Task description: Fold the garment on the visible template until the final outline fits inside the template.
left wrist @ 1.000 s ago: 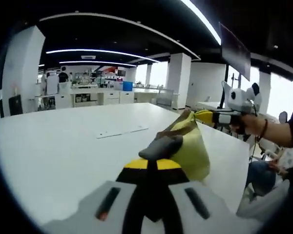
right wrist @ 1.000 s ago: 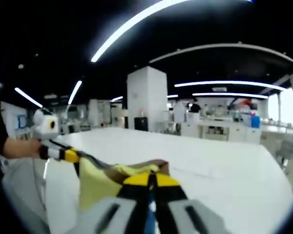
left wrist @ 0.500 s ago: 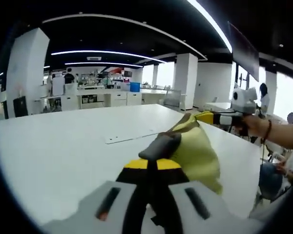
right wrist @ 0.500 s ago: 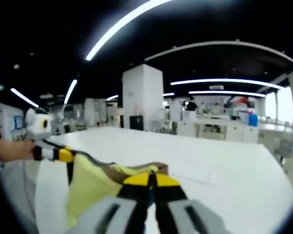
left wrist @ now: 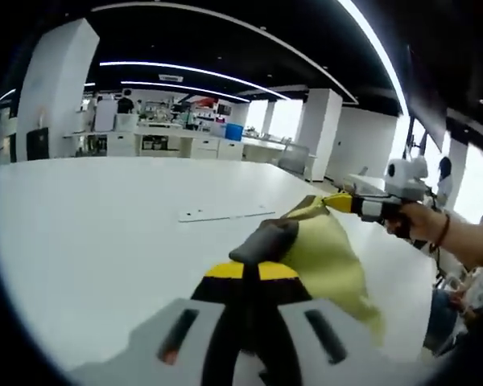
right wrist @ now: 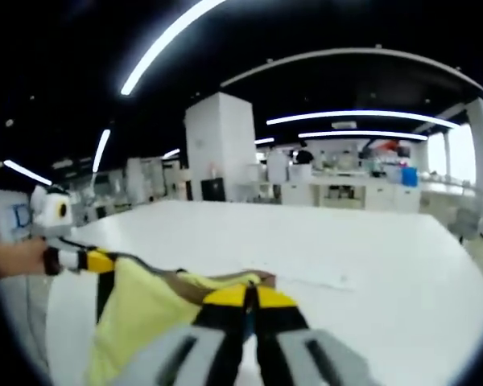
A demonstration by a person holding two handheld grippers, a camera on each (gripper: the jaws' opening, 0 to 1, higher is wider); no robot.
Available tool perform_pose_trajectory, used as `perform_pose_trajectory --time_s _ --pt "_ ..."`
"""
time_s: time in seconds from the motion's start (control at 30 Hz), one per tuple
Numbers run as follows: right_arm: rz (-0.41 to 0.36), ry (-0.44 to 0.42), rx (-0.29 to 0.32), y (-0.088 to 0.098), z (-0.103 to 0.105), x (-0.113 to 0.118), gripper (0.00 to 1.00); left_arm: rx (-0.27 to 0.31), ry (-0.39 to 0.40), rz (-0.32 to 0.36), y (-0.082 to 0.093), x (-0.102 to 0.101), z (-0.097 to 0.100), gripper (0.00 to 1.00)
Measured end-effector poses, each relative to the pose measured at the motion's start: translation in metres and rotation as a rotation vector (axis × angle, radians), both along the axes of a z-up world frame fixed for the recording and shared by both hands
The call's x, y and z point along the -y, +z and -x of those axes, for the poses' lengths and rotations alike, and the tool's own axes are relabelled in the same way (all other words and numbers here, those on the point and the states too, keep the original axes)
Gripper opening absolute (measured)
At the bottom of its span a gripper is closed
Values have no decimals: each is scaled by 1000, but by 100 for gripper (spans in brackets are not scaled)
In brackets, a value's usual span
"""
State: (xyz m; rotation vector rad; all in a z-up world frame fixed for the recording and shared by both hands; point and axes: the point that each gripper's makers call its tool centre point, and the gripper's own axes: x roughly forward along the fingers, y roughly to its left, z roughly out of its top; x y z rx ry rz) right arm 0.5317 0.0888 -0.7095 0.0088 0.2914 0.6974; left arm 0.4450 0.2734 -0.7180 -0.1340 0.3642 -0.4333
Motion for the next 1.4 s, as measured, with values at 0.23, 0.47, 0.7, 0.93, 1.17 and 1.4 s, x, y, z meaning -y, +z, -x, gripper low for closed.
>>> perform_pose_trajectory --time_s 0.23,0.47,0.7,0.93,1.17,1.4 --pt "10 9 -49 -28 -23 -3 0 -9 -12 -99 -25 -5 -23 0" --pt "8 12 -100 -56 -41 -13 0 -66 9 -128 -55 -9 -39 0" --pt "3 -15 -180 -92 -54 -15 0 -115 24 -131 -82 -16 -58 0" --pt "26 -38 -217 -110 -53 -19 0 -173 28 -180 -104 -17 -58 0" --pt "38 -44 -242 -116 -56 -21 0 -192 1 -230 -113 -15 -56 0" --pt "-14 -52 -279 -114 -55 -23 2 -170 3 -287 -110 -20 -55 15"
